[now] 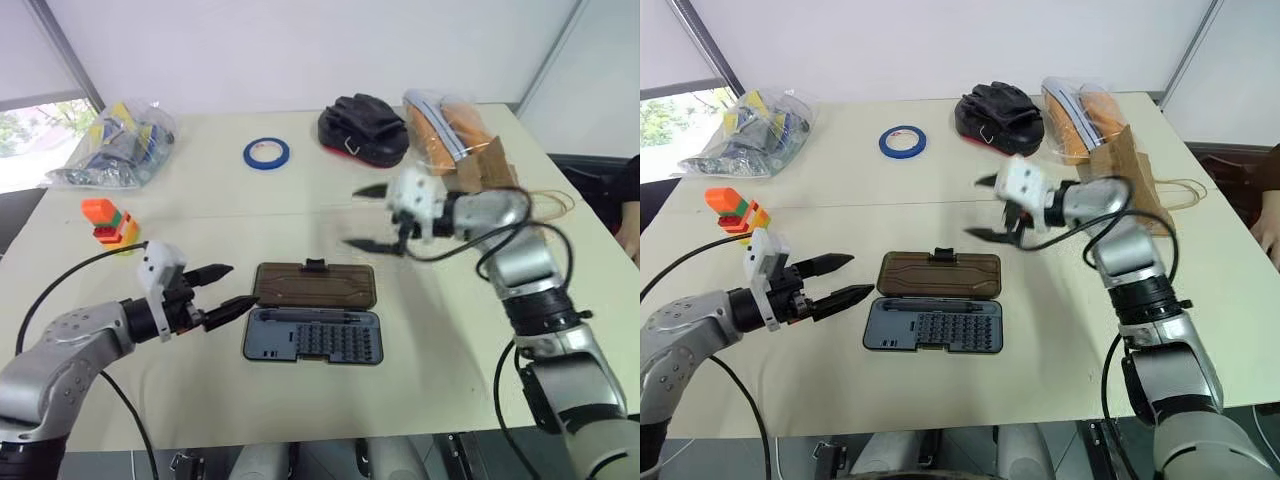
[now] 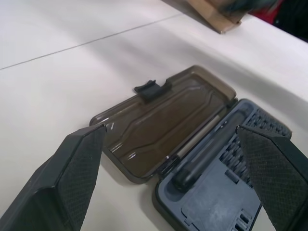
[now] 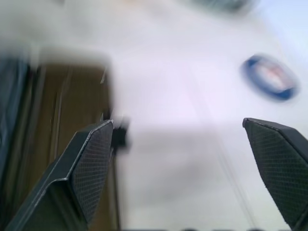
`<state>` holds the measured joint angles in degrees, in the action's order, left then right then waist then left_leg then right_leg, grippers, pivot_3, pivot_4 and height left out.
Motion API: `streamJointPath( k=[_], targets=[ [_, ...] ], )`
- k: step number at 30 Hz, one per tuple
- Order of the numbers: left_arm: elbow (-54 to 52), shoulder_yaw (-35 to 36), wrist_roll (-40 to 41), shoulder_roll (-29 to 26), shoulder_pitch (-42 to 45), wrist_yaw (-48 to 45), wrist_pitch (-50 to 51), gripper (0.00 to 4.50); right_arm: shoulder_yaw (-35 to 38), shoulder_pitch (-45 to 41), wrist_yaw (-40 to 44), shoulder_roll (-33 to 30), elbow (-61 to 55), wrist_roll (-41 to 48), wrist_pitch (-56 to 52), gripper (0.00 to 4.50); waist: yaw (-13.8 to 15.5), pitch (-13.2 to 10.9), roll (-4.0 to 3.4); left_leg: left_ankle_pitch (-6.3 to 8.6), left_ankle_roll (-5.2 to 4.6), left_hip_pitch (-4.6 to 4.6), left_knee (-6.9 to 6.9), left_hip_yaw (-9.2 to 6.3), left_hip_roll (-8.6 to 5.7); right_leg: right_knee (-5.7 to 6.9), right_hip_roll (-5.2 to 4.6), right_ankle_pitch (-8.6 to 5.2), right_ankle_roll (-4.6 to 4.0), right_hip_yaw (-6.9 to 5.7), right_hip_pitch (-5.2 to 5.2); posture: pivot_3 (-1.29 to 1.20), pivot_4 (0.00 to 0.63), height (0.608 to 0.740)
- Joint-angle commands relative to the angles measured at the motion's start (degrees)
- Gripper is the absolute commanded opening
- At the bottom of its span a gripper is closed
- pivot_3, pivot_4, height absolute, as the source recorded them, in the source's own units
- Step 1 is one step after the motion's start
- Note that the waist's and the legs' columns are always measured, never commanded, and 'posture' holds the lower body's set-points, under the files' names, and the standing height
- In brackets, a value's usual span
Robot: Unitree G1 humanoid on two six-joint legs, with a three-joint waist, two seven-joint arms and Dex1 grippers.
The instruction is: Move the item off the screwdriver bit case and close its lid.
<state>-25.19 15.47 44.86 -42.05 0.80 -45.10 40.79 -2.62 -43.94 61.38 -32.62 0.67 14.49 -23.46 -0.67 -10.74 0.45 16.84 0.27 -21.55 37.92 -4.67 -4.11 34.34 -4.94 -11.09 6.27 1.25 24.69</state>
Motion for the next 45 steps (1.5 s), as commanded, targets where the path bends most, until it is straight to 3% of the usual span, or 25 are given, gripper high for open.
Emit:
streamJointPath(
  k=[1, 4, 7, 8, 11, 13, 17, 26, 42, 45],
  targets=[
    [-3.78, 1.32, 2.75, -0.59, -0.56, -0.26, 1.02, 4.5, 6.4, 1.48, -3.18, -1.51, -6.56, 7.39, -9.99, 4.47, 0.02, 0.01, 0.02, 0.0, -0.01, 0.0, 0.0, 0.0, 0.0, -0.01, -0.01, 0.0, 0.0, -0.01, -0.01, 0.0, 0.15, 0.74],
    [-5.64, 1.35, 4.56, -0.86, -1.74, -0.66, 1.92, 3.61, 6.54, 4.35, -5.11, -3.06, -7.38, 6.43, -10.44, 4.5, 0.02, 0.02, 0.02, 0.01, -0.02, 0.02, 0.0, 0.01, -0.01, -0.03, -0.04, 0.0, -0.01, -0.03, -0.05, 0.0, 0.15, 0.74],
    [-7.23, -1.39, 0.77, -2.81, -4.05, -2.51, -0.11, 2.22, 6.11, 5.7, -7.28, -3.31, -7.48, 5.76, -10.5, 4.5, -0.29, -0.01, -0.02, 0.01, -0.02, 0.01, 0.0, 0.05, -0.01, -0.02, -0.04, -0.01, -0.01, -0.01, -0.02, 0.0, 0.15, 0.74],
    [-7.56, -2.55, -0.48, -3.16, -4.87, -2.91, -0.91, 1.5, 5.8, 6.11, -7.9, -3.33, -7.36, 5.36, -10.35, 4.5, -0.36, -0.03, -0.06, 0.01, -0.02, 0.02, -0.02, 0.08, -0.01, 0.0, -0.04, -0.01, -0.01, 0.02, 0.0, 0.0, 0.15, 0.74],
    [-7.83, -3.88, -1.79, -3.36, -5.84, -3.28, -2.0, 0.04, 5.36, 6.58, -8.84, -3.4, -7.22, 4.99, -10.2, 4.5, -0.26, -0.02, -0.06, 0.01, -0.02, 0.03, -0.04, 0.11, 0.01, 0.0, -0.01, -0.01, -0.02, 0.03, 0.01, 0.0, 0.15, 0.74],
    [-7.78, -3.99, -2.03, -3.34, -5.94, -3.41, -2.32, 0.04, 5.27, 6.59, -9.02, -3.47, -7.24, 5.09, -10.18, 4.5, -0.14, -0.03, -0.06, 0.01, -0.02, 0.01, -0.04, 0.11, 0.01, -0.01, -0.01, -0.01, -0.02, 0.02, 0.01, 0.0, 0.15, 0.74],
    [-4.94, -12.33, -11.75, -3.22, -7.79, -5.25, -9.15, 0.04, 0.6, 7.28, -10.73, -2.28, -2.11, 0.21, -6.19, 4.5, -0.1, 0.0, -0.07, 0.02, -0.03, 0.06, -0.04, 0.12, -0.01, -0.06, -0.03, -0.02, -0.04, 0.02, -0.07, 0.0, 0.15, 0.74],
    [1.99, -21.1, -23.44, -3.5, -9.03, -8.15, -18.46, 0.04, -6.17, 6.65, -10.74, -0.14, 4.56, -4.62, -3.59, 4.5, -0.12, 0.01, -0.08, 0.02, -0.03, 0.06, -0.04, 0.11, -0.01, -0.05, -0.03, -0.11, -0.19, 0.02, -0.05, 0.0, 0.15, 0.74],
    [4.34, -19.44, -24.02, -1.79, -11.18, -5.94, -21.01, 0.04, -14.53, 2.76, -3.71, 3.12, 16.54, -9.67, -1.89, 4.5, -0.2, 0.1, -0.2, 0.01, -0.03, 0.13, -0.04, 0.09, 0.0, -0.02, -0.01, -0.09, -0.15, 0.0, -0.1, 0.0, 0.15, 0.74],
    [4.65, -18.97, -23.35, -0.65, -11.26, -4.99, -20.53, 0.0, -17.48, 2.81, -0.62, 3.97, 20.25, -11.23, -0.04, 3.74, -0.3, 0.17, -0.24, 0.01, -0.03, 0.17, -0.04, 0.09, -0.01, -0.03, 0.0, -0.01, -0.01, 0.0, -0.14, 0.0, 0.15, 0.74]
  ],
)
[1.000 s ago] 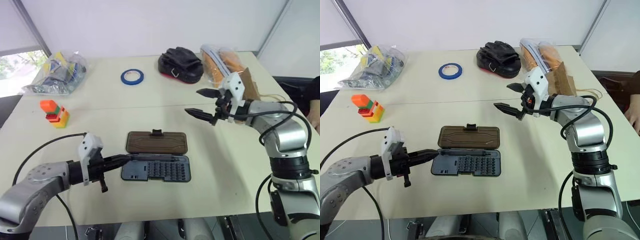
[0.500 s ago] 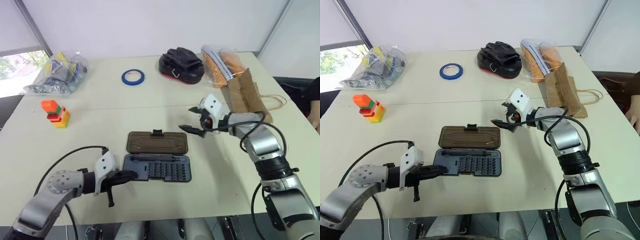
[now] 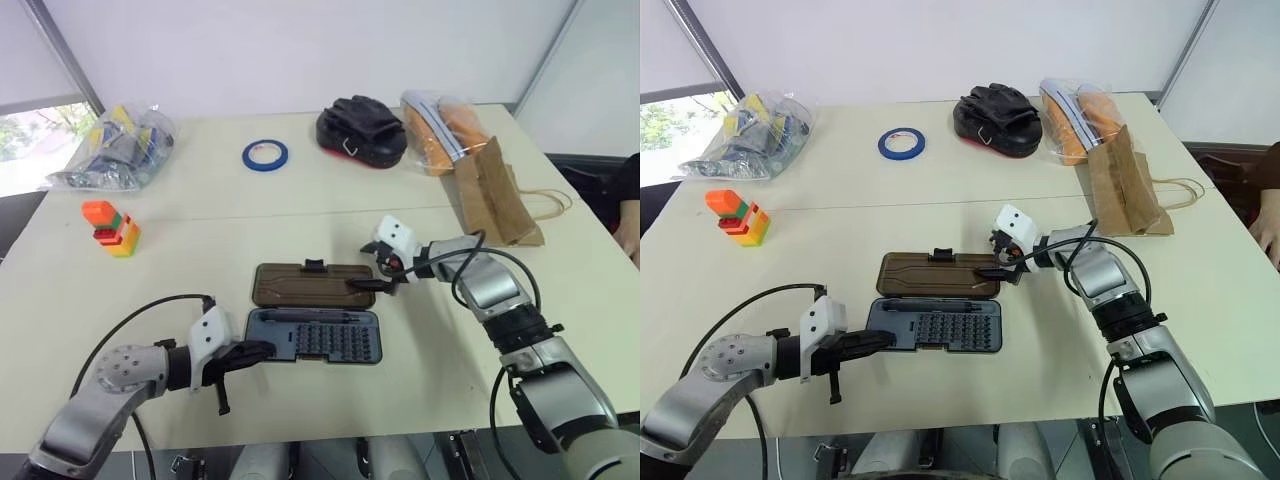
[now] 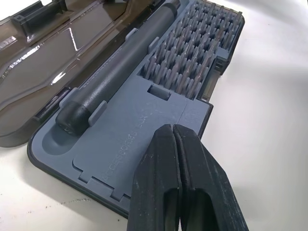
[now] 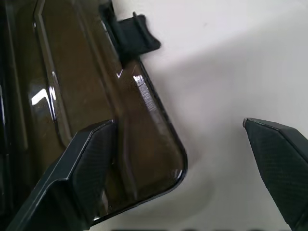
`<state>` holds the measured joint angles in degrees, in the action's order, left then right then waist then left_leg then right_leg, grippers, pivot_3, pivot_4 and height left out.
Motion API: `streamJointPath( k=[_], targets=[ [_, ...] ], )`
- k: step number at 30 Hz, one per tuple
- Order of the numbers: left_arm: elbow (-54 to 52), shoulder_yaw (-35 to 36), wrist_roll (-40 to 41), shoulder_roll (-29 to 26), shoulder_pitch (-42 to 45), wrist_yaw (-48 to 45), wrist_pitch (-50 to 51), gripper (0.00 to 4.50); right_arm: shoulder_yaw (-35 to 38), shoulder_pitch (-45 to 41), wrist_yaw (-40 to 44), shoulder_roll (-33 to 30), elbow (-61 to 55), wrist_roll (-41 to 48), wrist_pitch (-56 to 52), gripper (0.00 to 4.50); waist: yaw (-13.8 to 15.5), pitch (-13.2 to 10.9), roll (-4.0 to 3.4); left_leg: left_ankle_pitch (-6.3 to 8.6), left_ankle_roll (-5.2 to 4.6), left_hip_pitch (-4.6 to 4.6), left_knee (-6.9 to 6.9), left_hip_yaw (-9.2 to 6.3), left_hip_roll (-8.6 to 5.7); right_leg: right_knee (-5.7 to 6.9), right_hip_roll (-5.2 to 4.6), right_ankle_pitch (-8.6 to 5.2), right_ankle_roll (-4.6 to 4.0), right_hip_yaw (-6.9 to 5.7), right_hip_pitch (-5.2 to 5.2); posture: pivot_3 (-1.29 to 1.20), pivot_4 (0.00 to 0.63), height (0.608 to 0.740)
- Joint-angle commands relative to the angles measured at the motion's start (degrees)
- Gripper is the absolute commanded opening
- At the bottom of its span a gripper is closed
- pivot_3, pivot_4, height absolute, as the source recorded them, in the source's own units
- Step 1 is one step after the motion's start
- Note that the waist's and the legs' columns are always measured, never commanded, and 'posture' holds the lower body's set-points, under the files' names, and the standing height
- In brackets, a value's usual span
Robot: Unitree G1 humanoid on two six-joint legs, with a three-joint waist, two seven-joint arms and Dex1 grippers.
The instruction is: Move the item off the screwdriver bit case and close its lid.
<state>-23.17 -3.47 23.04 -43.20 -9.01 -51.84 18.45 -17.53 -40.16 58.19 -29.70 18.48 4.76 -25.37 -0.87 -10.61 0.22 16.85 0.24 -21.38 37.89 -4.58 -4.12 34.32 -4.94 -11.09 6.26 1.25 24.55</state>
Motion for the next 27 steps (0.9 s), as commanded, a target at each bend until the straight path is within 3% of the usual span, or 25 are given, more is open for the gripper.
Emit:
streamJointPath(
  k=[1, 7, 13, 19, 27],
  targets=[
    [2.71, 0.08, -1.45, 0.7, -1.45, 1.81, 1.91, 0.0, -2.87, -1.12, 3.01, 1.3, 3.26, -1.83, 2.45, 3.25, -0.13, 0.08, -0.02, 0.0, 0.0, 0.04, 0.0, 0.0, 0.0, 0.0, 0.01, 0.0, 0.0, 0.0, -0.03, 0.0, 0.15, 0.74],
    [3.5, 0.7, -0.85, 1.87, -1.68, 2.57, 2.19, 0.0, -4.46, -2.24, 4.84, 3.08, 8.76, -4.64, 7.76, 0.09, -0.25, 0.54, -0.14, 0.0, 0.0, 0.12, 0.0, -0.01, 0.04, 0.02, 0.06, 0.0, 0.0, -0.01, -0.1, 0.0, 0.15, 0.74],
    [3.0, 0.69, -0.97, 2.63, -2.68, 3.16, 2.34, 0.0, -4.19, -3.13, 5.04, 4.02, 12.2, -6.94, 11.88, 0.03, -0.82, 1.15, -0.08, 0.0, 0.01, 0.38, -0.18, -0.02, 0.24, 0.03, 0.29, -0.02, -0.04, 0.0, -0.21, 0.0, 0.15, 0.74],
    [2.93, 0.94, -0.78, 3.21, -2.48, 3.76, 2.83, 0.0, -2.72, -4.66, 0.82, 3.86, 12.78, -9.99, 20.81, 0.03, -1.58, 1.19, -0.08, -0.01, 0.02, 1.22, -0.6, -0.02, 0.24, -0.06, 0.27, -0.24, -0.33, 0.02, -0.9, 0.0, 0.15, 0.74],
    [3.18, 1.32, -0.53, 4.01, -2.14, 3.85, 3.18, 0.0, 3.78, -3.31, -0.61, -0.31, -4.17, -7.18, 22.16, 0.03, -1.35, 1.14, -0.11, -0.05, 0.08, 0.97, -0.58, -0.04, 0.23, -0.02, 0.26, -0.23, -0.32, 0.03, -0.64, 0.0, 0.15, 0.74]
  ],
)
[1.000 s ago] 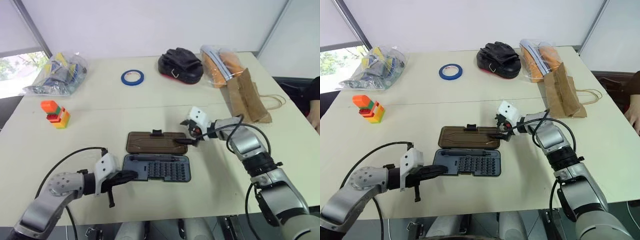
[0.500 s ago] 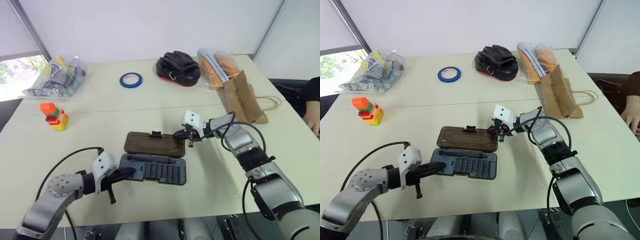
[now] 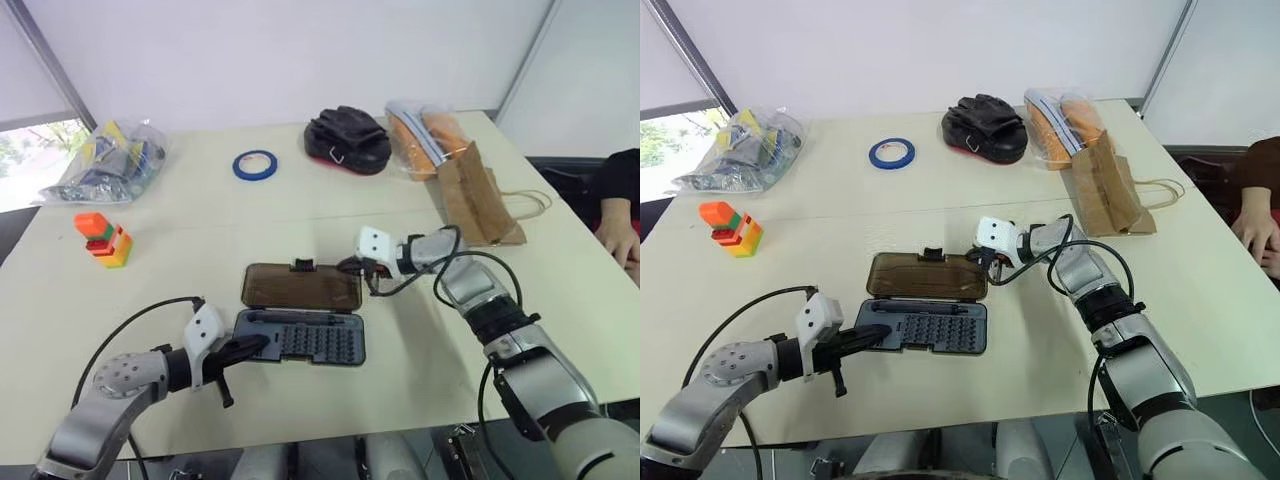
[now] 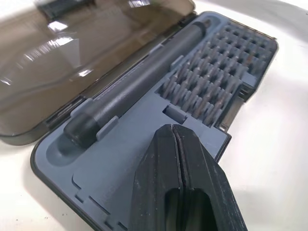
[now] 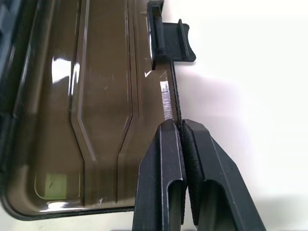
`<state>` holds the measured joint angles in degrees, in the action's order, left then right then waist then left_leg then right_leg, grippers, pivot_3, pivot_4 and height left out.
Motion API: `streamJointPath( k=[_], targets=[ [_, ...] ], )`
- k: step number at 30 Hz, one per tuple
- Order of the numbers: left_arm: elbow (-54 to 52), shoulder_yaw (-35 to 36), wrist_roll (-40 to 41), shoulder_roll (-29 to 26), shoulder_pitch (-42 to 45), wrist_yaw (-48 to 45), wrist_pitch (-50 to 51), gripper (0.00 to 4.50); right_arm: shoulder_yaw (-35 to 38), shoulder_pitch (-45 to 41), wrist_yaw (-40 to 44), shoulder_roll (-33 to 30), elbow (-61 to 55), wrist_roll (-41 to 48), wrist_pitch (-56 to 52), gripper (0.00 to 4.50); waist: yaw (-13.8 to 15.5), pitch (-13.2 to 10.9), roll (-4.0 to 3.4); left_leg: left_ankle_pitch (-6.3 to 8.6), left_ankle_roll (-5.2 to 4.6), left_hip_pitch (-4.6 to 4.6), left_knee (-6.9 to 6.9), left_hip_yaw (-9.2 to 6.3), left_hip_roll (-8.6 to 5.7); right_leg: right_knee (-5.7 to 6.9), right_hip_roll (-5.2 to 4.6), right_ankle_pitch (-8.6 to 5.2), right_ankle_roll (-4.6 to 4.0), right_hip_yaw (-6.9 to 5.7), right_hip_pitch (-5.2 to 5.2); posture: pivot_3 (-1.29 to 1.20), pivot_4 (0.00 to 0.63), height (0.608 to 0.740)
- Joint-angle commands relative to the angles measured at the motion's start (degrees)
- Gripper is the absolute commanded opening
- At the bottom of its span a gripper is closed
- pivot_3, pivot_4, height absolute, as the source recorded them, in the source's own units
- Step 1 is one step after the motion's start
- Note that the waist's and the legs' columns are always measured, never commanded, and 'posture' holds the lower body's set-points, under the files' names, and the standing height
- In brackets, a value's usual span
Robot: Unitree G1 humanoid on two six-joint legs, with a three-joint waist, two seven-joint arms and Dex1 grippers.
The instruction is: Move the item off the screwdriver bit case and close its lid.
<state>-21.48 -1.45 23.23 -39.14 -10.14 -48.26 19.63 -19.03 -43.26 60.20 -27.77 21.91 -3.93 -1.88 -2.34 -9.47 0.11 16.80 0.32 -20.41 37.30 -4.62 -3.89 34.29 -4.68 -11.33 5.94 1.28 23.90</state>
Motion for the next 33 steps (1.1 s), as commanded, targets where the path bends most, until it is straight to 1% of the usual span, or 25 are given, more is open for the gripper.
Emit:
streamJointPath(
  k=[1, 3, 6, 8, 10, 14, 16, 18, 21, 22, 23, 26, 28, 31, 33],
  targets=[
    [1.54, -0.74, -0.65, 0.03, -0.89, 0.2, 2.05, 0.0, 5.54, 0.5, -2.63, -2.77, -9.63, 1.71, -2.04, 0.03, 0.33, 0.0, 0.0, 0.0, 0.0, -0.03, 0.0, 0.0, -0.01, 0.0, -0.01, 0.0, 0.0, 0.0, 0.03, 0.0, 0.15, 0.74],
    [1.57, -0.57, -0.13, 0.45, -0.4, 0.23, 2.38, 0.0, 6.08, 2.01, -2.85, -3.58, -13.43, 1.94, -3.59, 0.03, 0.84, -0.01, 0.01, 0.0, 0.0, -0.08, 0.0, -0.02, -0.03, -0.01, -0.04, 0.0, 0.0, -0.01, 0.05, 0.0, 0.15, 0.74],
    [0.65, 1.48, 3.45, 2.1, 0.97, 1.06, 4.85, 0.0, 6.46, 4.37, -3.37, -4.79, -18.19, 1.78, -4.57, 0.03, 1.53, -0.03, 0.02, 0.0, 0.0, -0.13, 0.0, 0.0, -0.07, -0.04, -0.08, 0.0, 0.0, 0.0, 0.09, 0.0, 0.15, 0.74],
    [-1.33, 3.5, 7.87, 3.08, 1.76, 1.56, 8.1, 0.0, 6.41, 5.42, -3.74, -5.22, -19.91, 1.73, -4.98, 0.03, 1.58, -0.06, 0.05, 0.0, 0.0, -0.16, 0.0, -0.01, -0.07, -0.04, -0.09, -0.01, 0.0, 0.0, 0.1, 0.0, 0.15, 0.74],
    [-4.58, 6.04, 13.91, 3.16, 2.37, 1.88, 12.64, 0.0, 6.32, 6.07, -4.1, -5.51, -20.66, 1.66, -5.04, 0.03, 1.55, -0.13, 0.15, 0.0, 0.0, -0.2, 0.01, -0.01, -0.07, -0.03, -0.08, 0.0, 0.0, 0.0, 0.16, 0.0, 0.15, 0.74],
    [-9.79, 14.14, 29.83, 1.33, 5.03, 4.37, 22.35, 0.0, 6.19, 6.29, -4.92, -5.87, -19.73, 0.9, -3.88, 0.03, 1.43, -0.17, 0.2, -0.04, 0.07, -0.6, 0.05, -0.03, -0.05, 0.02, -0.06, 0.04, 0.08, -0.01, 0.57, 0.0, 0.15, 0.74],
    [-8.16, 18.75, 34.87, 0.77, 8.51, 7.32, 24.53, 0.0, 6.07, 6.18, -5.11, -6.05, -19.31, 0.77, -3.48, 0.03, 1.5, -0.2, 0.21, -0.11, 0.18, -0.8, 0.07, -0.1, -0.05, 0.05, -0.05, 0.08, 0.13, -0.05, 0.75, 0.0, 0.15, 0.74],
    [-3.72, 22.39, 35.79, 0.91, 13.01, 10.6, 24.51, 0.0, 5.94, 6.13, -5.09, -6.04, -19.2, 0.82, -3.32, 0.03, 1.56, -0.21, 0.2, -0.16, 0.27, -0.89, 0.07, -0.12, -0.05, 0.04, -0.03, 0.11, 0.16, -0.07, 0.82, 0.0, 0.15, 0.74],
    [3.45, 23.58, 30.83, 1.2, 18.34, 13.93, 21.63, 0.0, 5.73, 6.29, -5.0, -5.92, -19.04, 0.91, -3.05, 0.03, 1.59, -0.22, 0.21, -0.17, 0.29, -0.9, 0.07, -0.12, -0.09, 0.02, -0.03, 0.12, 0.15, -0.08, 0.81, 0.0, 0.15, 0.74],
    [7.77, 21.47, 25.09, 0.78, 19.69, 14.26, 18.06, 0.0, 5.58, 6.42, -5.04, -5.87, -18.97, 0.8, -2.87, 0.03, 1.53, -0.22, 0.22, -0.17, 0.29, -0.89, 0.07, -0.12, -0.11, 0.02, -0.04, 0.11, 0.15, -0.07, 0.81, 0.0, 0.15, 0.74],
    [10.77, 19.88, 21.02, 0.51, 20.55, 14.3, 15.52, 0.0, 5.47, 6.48, -5.07, -5.83, -18.89, 0.72, -2.72, 0.03, 1.53, -0.22, 0.21, -0.17, 0.29, -0.9, 0.06, -0.11, -0.12, -0.01, -0.04, 0.12, 0.16, -0.06, 0.81, 0.0, 0.15, 0.74],
    [18.02, 15.49, 12.48, 1.1, 22.6, 13.46, 9.34, 0.0, 5.33, 6.45, -5.23, -5.74, -18.43, 0.55, -2.46, 0.03, 1.56, -0.22, 0.22, -0.18, 0.3, -0.91, 0.01, -0.09, -0.16, -0.03, -0.04, 0.12, 0.15, -0.05, 0.82, 0.0, 0.15, 0.74],
    [21.78, 12.83, 8.85, 1.95, 24.0, 11.95, 6.2, 0.0, 5.28, 6.37, -5.35, -5.67, -18.2, 0.49, -2.39, 0.03, 1.62, -0.23, 0.24, -0.18, 0.3, -0.96, 0.0, -0.1, -0.16, -0.05, -0.04, 0.12, 0.15, -0.06, 0.85, 0.0, 0.15, 0.74],
    [31.39, 5.77, 2.65, 4.95, 28.85, 7.12, 0.64, 0.0, 5.09, 6.52, -5.33, -5.49, -18.47, 0.58, -2.57, 0.03, 1.99, -0.25, 0.29, -0.18, 0.3, -1.01, 0.01, -0.14, -0.19, -0.06, -0.1, 0.13, 0.16, -0.09, 0.87, 0.0, 0.15, 0.74],
    [37.4, 3.19, 0.43, 7.0, 32.04, 3.51, -2.56, 0.0, 4.93, 6.41, -5.33, -5.29, -18.28, 0.54, -2.56, 0.03, 1.96, -0.25, 0.3, -0.18, 0.31, -1.03, 0.03, -0.15, -0.19, -0.06, -0.1, 0.13, 0.16, -0.12, 0.86, 0.0, 0.15, 0.74]
  ],
)
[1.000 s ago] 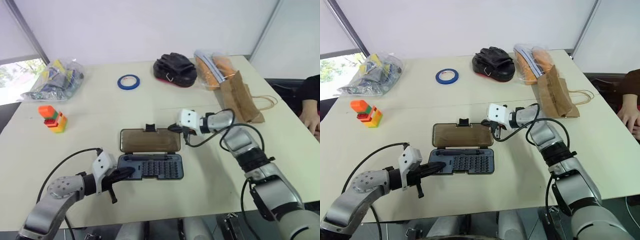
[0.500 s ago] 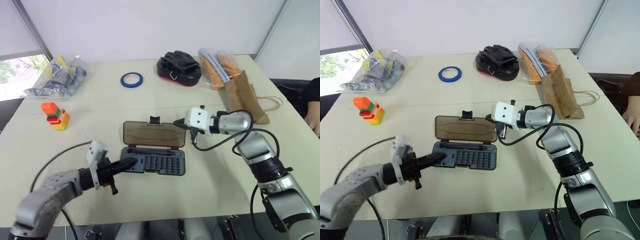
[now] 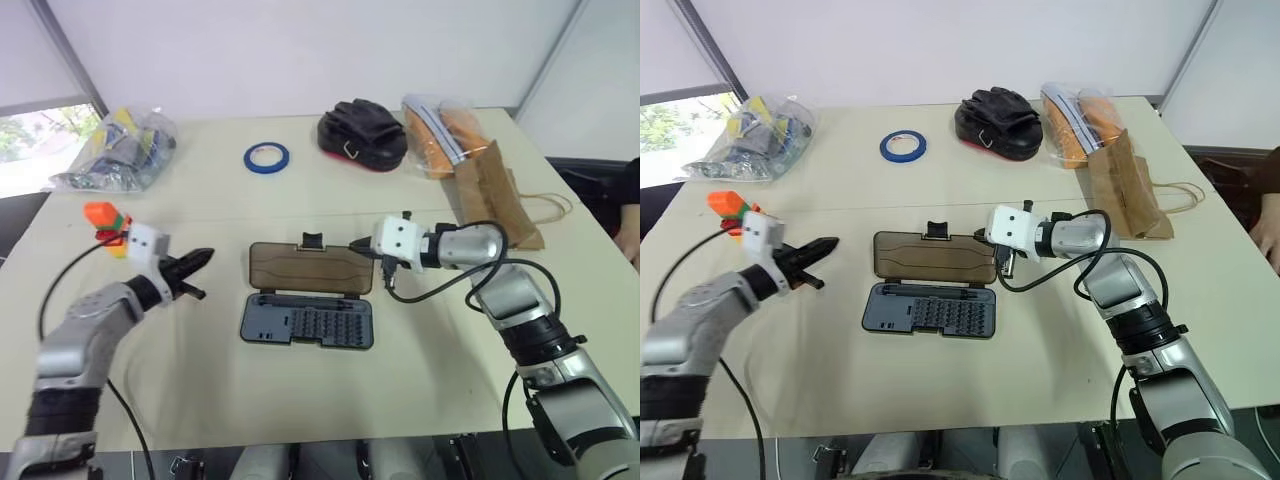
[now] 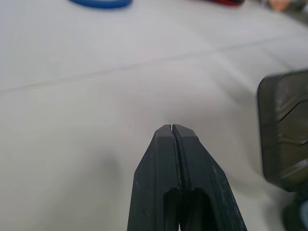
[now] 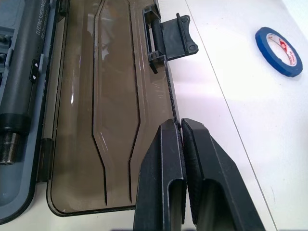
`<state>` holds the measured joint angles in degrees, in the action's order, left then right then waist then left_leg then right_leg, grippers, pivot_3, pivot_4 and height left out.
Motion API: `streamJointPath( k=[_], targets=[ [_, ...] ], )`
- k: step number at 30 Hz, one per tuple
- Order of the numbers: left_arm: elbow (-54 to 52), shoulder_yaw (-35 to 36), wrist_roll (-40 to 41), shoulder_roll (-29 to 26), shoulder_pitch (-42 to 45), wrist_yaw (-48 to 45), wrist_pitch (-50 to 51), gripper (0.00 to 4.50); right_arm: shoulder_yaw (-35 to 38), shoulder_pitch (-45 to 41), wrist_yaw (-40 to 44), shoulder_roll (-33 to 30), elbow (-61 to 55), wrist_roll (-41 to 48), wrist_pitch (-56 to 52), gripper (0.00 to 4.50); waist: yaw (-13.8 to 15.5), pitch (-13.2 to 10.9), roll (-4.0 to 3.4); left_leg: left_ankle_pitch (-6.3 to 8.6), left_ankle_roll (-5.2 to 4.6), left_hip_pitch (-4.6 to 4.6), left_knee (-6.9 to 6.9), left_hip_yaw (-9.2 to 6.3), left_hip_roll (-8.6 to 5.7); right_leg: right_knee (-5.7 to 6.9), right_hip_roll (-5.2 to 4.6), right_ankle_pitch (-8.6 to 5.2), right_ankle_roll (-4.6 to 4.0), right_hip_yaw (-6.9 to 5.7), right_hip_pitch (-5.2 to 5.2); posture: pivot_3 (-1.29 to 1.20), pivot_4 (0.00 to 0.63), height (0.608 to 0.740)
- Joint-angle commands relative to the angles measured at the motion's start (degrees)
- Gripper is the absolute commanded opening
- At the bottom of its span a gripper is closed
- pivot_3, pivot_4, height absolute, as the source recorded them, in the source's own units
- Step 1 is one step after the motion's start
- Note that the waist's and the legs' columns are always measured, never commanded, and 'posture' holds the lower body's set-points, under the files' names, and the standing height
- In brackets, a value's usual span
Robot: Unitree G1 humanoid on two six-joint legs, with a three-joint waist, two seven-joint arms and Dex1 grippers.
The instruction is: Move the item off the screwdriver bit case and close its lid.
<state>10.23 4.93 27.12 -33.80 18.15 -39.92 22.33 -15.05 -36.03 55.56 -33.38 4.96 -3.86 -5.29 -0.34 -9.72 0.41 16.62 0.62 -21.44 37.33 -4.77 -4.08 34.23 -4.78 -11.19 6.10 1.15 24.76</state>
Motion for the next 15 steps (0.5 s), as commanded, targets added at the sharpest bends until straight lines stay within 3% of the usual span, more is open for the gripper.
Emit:
streamJointPath(
  k=[1, 11, 15],
  targets=[
    [8.24, -3.83, -3.87, 2.7, 5.3, -6.61, -6.39, 0.0, 0.86, -0.86, -0.67, 0.4, -1.27, 0.43, 0.93, 0.03, -0.15, -0.01, 0.03, 0.0, 0.0, 0.0, 0.0, 0.01, -0.02, 0.0, -0.02, 0.0, 0.01, 0.01, 0.0, 0.0, 0.15, 0.74],
    [24.31, -4.66, -5.3, 5.29, 15.23, -20.24, -9.16, 0.0, 0.02, -1.45, -1.05, 2.09, 0.43, -0.18, 1.39, 0.03, -0.65, -0.03, 0.06, -0.01, 0.0, -0.02, -0.01, 0.06, 0.01, 0.06, 0.04, 0.01, 0.02, 0.01, 0.13, 0.0, 0.15, 0.74],
    [26.25, -4.16, -6.06, 5.48, 16.06, -21.76, -9.25, 0.0, -0.86, -1.09, 0.17, 2.1, 0.38, -0.39, 1.63, 1.37, -0.49, -0.04, 0.06, 0.0, -0.01, -0.03, 0.0, 0.05, 0.02, 0.07, 0.03, 0.01, 0.02, 0.02, 0.13, 0.0, 0.15, 0.74]
  ],
)
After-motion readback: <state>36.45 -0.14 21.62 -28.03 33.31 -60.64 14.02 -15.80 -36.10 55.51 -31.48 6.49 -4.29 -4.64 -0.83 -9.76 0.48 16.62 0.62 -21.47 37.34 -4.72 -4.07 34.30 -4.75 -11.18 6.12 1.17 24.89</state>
